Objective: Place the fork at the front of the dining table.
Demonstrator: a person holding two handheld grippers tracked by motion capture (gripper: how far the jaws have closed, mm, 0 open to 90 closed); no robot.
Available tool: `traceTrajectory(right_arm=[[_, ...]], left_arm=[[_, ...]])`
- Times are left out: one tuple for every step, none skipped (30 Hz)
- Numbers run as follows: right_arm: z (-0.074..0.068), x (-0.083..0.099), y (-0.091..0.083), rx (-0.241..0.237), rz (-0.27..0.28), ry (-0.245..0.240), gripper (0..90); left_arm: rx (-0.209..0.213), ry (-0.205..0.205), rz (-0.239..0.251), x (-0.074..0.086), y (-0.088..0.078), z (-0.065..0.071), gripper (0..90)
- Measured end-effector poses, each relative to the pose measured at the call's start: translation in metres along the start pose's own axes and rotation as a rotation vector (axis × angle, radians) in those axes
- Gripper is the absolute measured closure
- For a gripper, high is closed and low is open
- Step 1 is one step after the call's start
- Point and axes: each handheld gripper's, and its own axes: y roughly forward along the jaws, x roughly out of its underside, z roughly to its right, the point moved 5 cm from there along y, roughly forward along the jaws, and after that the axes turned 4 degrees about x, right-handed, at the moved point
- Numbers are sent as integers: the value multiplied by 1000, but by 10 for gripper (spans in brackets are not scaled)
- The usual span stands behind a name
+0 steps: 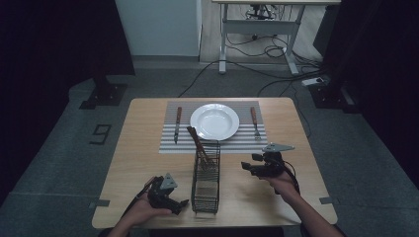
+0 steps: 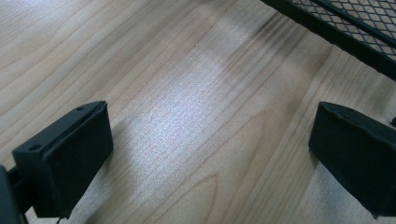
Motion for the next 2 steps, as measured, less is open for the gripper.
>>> traceTrajectory(right_arm=[[0, 0, 0, 2, 0, -3, 338], [0, 0, 0, 2, 0, -3, 338]], left_arm=[[0, 0, 0, 0, 0, 0, 0], [0, 0, 0, 0, 0, 0, 0]])
